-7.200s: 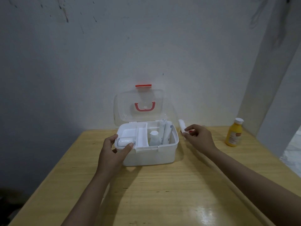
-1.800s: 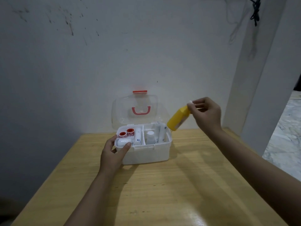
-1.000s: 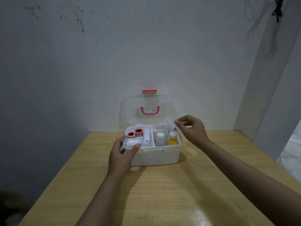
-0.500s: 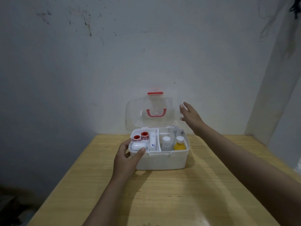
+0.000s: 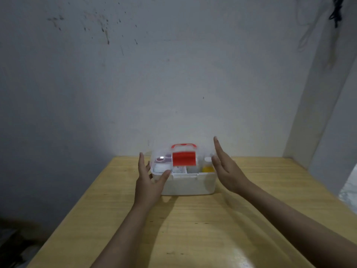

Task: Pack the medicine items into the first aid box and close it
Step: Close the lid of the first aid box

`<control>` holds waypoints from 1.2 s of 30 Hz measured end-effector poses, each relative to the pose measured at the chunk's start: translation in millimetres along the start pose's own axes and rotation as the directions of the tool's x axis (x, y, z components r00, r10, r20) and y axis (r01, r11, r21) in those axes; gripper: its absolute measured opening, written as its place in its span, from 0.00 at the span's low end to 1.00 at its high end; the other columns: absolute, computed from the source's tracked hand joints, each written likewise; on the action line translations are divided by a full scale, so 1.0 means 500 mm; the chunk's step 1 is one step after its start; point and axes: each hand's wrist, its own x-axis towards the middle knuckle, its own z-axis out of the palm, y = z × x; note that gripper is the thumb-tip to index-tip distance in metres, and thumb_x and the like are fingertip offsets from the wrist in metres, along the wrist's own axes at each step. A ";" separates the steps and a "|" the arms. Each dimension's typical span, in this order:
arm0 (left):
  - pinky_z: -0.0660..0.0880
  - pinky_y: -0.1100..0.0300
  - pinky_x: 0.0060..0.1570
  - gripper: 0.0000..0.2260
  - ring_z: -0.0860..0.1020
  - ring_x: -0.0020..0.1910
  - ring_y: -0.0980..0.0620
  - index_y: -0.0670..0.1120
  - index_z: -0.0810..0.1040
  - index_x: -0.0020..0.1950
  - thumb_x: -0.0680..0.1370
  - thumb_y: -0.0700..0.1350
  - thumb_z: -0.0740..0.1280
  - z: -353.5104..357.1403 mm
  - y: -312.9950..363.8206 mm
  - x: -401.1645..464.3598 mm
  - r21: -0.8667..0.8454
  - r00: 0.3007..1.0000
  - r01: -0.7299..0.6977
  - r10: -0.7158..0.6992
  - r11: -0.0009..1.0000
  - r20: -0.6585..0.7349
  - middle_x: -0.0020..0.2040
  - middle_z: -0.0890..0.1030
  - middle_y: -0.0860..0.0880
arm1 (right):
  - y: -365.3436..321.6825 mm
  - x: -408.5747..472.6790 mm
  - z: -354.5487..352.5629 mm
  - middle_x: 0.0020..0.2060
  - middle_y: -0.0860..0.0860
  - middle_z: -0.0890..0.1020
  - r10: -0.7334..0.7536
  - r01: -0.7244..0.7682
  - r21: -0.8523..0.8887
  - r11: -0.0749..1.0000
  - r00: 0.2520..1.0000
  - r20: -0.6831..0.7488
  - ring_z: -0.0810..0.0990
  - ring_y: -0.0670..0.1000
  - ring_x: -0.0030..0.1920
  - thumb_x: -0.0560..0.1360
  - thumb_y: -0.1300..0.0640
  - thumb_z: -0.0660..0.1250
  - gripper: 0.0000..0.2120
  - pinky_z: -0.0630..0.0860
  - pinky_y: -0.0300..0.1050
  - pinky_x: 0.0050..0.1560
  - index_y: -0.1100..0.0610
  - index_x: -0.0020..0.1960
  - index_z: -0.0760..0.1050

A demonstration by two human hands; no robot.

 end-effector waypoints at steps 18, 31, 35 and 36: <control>0.77 0.48 0.59 0.12 0.74 0.63 0.51 0.60 0.72 0.59 0.76 0.53 0.66 0.009 0.005 0.003 -0.031 0.994 -0.069 0.066 0.997 -0.090 0.65 0.75 0.53 | -0.068 0.014 0.066 0.52 0.46 0.75 0.475 -0.419 0.258 0.871 0.851 -0.222 0.73 0.56 0.63 0.62 0.24 0.58 0.28 0.66 0.65 0.66 0.44 0.52 0.65; 0.78 0.45 0.56 0.12 0.78 0.59 0.47 0.72 0.70 0.52 0.75 0.55 0.67 0.009 -0.006 0.005 -0.037 0.993 -0.079 0.076 0.996 -0.088 0.64 0.77 0.50 | -0.064 -0.025 0.063 0.72 0.53 0.62 0.417 -0.403 0.122 0.907 0.900 -0.129 0.57 0.58 0.74 0.65 0.45 0.74 0.34 0.47 0.67 0.73 0.43 0.66 0.61; 0.78 0.44 0.57 0.12 0.78 0.59 0.47 0.74 0.70 0.51 0.75 0.56 0.67 0.011 -0.006 0.006 -0.035 0.992 -0.088 0.084 0.996 -0.092 0.64 0.77 0.51 | -0.049 -0.042 0.066 0.78 0.50 0.47 0.151 -0.159 -0.075 0.984 0.983 -0.108 0.45 0.55 0.77 0.68 0.40 0.71 0.33 0.40 0.67 0.71 0.38 0.69 0.62; 0.78 0.44 0.56 0.12 0.78 0.59 0.47 0.74 0.70 0.51 0.75 0.56 0.67 0.011 -0.006 0.005 -0.035 0.992 -0.089 0.085 0.995 -0.090 0.64 0.77 0.52 | -0.046 -0.043 0.068 0.78 0.50 0.48 0.110 -0.122 -0.113 0.986 0.988 -0.105 0.45 0.55 0.77 0.68 0.39 0.70 0.32 0.41 0.67 0.71 0.37 0.69 0.63</control>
